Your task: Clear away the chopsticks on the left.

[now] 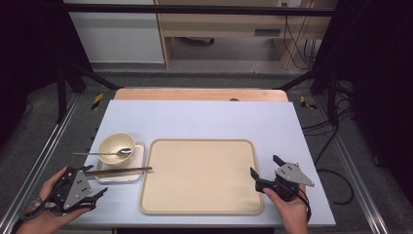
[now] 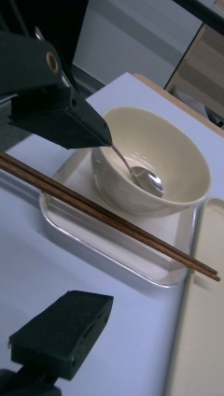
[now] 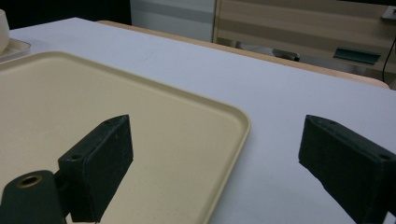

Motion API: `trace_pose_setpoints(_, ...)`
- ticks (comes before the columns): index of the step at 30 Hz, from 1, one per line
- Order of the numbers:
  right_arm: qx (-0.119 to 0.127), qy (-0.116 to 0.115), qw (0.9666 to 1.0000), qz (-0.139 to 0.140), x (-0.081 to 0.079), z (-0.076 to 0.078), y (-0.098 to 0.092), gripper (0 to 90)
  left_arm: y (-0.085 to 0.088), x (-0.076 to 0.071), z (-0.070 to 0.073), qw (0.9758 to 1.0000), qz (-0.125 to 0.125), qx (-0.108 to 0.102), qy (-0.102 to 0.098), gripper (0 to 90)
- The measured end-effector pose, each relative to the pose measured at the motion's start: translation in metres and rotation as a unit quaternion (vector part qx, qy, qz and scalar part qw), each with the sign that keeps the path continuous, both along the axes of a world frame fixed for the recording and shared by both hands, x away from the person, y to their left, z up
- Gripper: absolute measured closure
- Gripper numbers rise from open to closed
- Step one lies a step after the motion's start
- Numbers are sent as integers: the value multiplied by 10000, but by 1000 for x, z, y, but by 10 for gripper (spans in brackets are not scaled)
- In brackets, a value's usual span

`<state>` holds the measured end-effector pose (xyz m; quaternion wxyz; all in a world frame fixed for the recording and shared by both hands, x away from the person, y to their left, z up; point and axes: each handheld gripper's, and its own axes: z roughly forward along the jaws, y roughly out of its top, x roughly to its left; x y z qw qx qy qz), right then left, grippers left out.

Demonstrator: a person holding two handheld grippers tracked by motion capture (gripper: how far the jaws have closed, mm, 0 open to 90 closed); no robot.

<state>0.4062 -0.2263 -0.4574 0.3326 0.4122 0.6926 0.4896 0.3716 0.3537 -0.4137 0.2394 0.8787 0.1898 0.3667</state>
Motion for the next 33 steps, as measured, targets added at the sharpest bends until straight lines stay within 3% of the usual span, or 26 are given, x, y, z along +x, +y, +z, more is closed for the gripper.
trace_pose_setpoints(5,35,-50,10000,79,-1,1,0,109,12,0,2,9999,36,104,55,251)
trace_pose_setpoints(15,65,-118,9997,198,-2,2,2,118,24,-5,6,9999,37,45,133,307)
trace_pose_setpoints(19,71,-126,9997,172,-2,3,1,118,26,-6,3,9996,0,134,242,344)
trace_pose_setpoints(25,73,-91,9998,145,-1,2,2,118,30,4,-2,9982,-31,472,360,441)
trace_pose_setpoints(29,36,-87,9998,170,-1,2,3,118,32,19,-5,9938,-115,966,539,509)
trace_pose_setpoints(33,55,-73,9999,139,-1,2,1,118,35,31,-10,9866,-213,1446,731,572)
